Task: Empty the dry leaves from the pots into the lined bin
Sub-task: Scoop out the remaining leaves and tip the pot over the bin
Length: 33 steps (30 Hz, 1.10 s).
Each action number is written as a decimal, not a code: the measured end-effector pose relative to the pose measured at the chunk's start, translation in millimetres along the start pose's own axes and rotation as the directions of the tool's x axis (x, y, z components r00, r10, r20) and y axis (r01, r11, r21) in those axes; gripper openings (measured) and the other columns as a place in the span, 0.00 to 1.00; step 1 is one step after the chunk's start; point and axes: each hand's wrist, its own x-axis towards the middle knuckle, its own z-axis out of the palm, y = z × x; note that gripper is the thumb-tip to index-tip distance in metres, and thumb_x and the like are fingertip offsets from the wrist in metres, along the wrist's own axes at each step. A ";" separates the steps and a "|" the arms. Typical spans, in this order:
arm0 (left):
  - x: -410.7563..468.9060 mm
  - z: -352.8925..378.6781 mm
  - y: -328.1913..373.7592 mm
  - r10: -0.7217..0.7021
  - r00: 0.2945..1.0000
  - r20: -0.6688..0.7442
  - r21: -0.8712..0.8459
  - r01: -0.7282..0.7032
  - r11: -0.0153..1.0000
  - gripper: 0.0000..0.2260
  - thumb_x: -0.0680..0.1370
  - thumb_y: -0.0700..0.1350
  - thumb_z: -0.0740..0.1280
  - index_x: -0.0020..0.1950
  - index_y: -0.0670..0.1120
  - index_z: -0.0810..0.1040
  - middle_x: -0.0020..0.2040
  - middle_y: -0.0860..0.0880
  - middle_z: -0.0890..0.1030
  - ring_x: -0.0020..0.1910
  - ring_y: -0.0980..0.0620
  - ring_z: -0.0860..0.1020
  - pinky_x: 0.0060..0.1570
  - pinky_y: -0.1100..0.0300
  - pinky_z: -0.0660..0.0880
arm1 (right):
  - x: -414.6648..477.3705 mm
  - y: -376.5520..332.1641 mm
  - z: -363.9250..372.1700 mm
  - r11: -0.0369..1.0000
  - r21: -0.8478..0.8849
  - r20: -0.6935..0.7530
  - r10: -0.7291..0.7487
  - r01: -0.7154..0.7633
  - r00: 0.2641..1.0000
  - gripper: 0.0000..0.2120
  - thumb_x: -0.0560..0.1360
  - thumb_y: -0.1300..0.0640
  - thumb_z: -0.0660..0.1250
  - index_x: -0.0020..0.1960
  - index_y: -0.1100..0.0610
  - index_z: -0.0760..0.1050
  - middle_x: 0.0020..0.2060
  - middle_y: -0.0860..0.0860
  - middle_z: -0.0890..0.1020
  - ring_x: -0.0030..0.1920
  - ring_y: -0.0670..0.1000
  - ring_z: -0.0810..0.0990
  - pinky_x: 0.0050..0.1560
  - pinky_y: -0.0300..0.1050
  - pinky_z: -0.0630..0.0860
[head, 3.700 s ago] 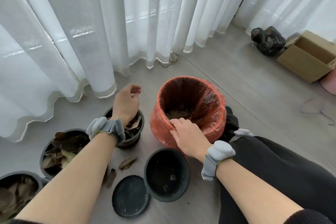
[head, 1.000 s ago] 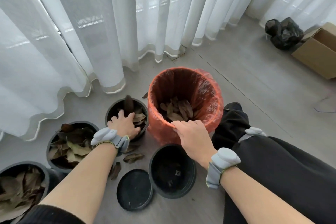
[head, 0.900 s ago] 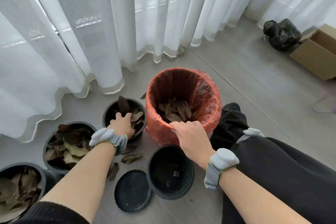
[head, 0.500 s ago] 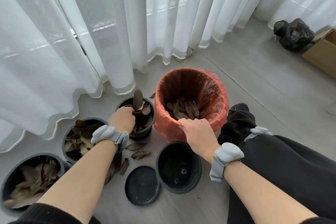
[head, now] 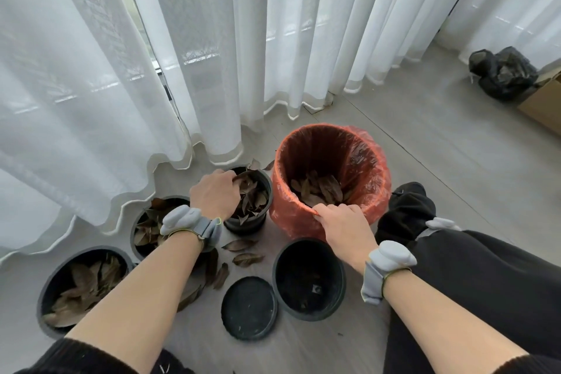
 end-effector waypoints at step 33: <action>-35.6 -18.1 125.2 -0.187 0.972 -0.143 -0.233 0.151 0.961 0.27 0.78 0.55 0.65 0.70 0.40 0.65 0.66 0.40 0.69 0.65 0.41 0.68 0.62 0.47 0.67 | -40.9 64.0 -26.9 0.921 0.196 -0.110 0.362 -0.337 0.926 0.20 0.80 0.48 0.58 0.71 0.53 0.65 0.69 0.57 0.65 0.65 0.58 0.69 0.63 0.52 0.69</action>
